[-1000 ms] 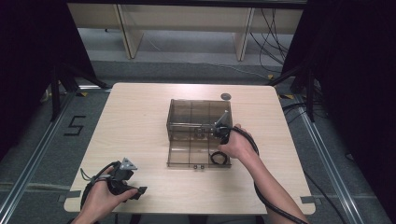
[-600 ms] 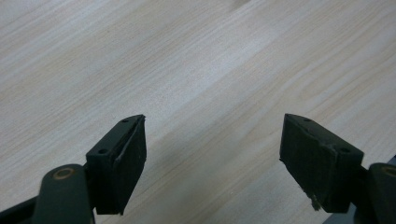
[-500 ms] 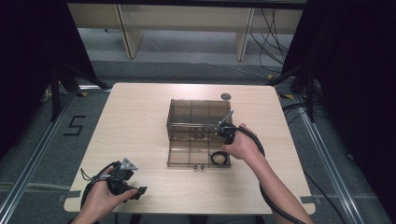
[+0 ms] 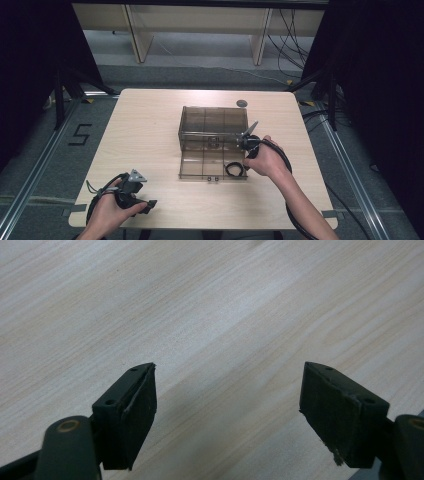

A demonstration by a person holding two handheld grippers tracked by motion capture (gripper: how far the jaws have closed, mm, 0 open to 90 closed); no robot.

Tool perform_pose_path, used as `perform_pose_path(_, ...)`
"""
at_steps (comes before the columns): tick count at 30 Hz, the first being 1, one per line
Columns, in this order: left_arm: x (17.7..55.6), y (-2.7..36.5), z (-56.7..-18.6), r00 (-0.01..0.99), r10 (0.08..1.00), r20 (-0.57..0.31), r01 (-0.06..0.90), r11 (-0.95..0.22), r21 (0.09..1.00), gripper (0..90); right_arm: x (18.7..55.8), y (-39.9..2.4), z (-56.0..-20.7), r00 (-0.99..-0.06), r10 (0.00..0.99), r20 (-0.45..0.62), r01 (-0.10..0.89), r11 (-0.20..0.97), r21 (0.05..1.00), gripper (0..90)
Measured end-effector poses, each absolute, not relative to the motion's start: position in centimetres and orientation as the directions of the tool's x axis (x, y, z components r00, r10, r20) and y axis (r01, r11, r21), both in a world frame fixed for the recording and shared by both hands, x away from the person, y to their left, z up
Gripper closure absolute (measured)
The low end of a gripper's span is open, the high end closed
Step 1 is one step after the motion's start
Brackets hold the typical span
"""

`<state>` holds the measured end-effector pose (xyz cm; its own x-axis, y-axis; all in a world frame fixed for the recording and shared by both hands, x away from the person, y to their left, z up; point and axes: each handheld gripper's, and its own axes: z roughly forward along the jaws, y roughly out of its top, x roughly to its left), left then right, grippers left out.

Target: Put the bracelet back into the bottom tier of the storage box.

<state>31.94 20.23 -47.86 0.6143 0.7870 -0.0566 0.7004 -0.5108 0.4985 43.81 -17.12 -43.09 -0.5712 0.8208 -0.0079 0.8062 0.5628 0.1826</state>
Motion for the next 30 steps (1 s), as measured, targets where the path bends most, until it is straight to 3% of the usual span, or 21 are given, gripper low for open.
perform_pose_path(18,32.0,20.3,-48.1,0.608,0.792,-0.051,0.702,-0.507,0.500,22.9,41.0,-21.2,-44.4,-0.509,0.861,0.010,0.846,0.497,0.193,72.0)
perform_pose_path(30,31.9,20.3,-48.1,0.621,0.781,-0.058,0.696,-0.516,0.499,22.9,40.5,-23.2,-45.8,-0.519,0.854,0.034,0.847,0.508,0.158,69.1)
